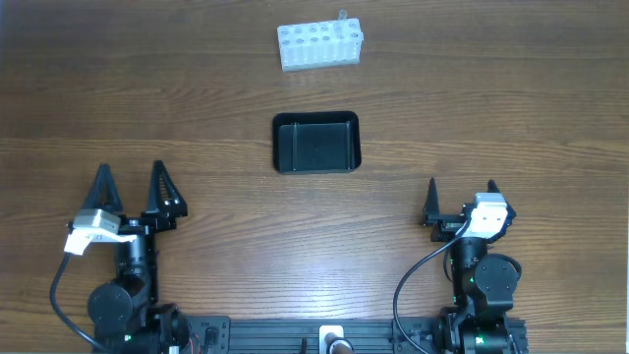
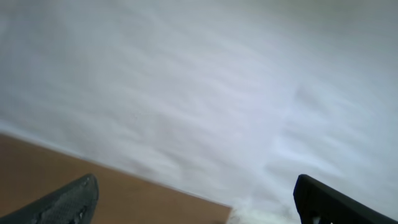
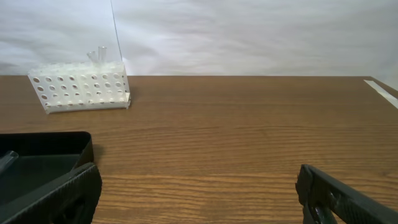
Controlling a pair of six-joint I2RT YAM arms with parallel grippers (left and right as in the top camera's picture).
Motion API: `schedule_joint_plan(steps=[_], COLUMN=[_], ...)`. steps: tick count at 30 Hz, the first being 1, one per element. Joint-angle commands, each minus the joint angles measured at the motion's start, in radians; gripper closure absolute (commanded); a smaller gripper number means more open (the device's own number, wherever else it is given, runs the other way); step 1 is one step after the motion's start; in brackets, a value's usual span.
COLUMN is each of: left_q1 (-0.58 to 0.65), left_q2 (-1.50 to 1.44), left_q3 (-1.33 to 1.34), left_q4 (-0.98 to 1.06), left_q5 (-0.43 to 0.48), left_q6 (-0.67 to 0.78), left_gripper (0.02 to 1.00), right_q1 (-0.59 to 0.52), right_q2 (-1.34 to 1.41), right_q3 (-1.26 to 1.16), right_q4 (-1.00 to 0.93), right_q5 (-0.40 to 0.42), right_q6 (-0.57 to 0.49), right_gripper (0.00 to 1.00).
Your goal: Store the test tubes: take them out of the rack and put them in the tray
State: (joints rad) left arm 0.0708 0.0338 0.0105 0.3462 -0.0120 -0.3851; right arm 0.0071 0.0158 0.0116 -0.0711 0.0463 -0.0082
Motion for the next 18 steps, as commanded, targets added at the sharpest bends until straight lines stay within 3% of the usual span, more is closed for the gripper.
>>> schedule_joint_plan(steps=[1,11,15,18], left_q1=[0.005,0.005,0.005,0.005], left_q2=[-0.031,-0.031,-0.031,-0.031], left_q3=[-0.005,-0.005,-0.005,-0.005], left_q4=[-0.087,-0.417,-0.414,-0.414], left_q5=[-0.088,-0.083,-0.076,-0.065], left_q6=[0.014,0.07,0.224,0.221], left_gripper=[0.02,0.02,0.02,0.023], right_q1=[-0.006,-0.006,-0.006,-0.006], right_q2=[-0.011,-0.011,-0.011,-0.011], right_q3=[-0.006,-0.006,-0.006,-0.006], right_q4=[-0.003,-0.003,-0.003,-0.003], right_q5=[-0.005,-0.005,-0.005,-0.005], right_q6=[-0.008,-0.008,-0.008,-0.008], right_gripper=[0.007,0.009,0.007,0.007])
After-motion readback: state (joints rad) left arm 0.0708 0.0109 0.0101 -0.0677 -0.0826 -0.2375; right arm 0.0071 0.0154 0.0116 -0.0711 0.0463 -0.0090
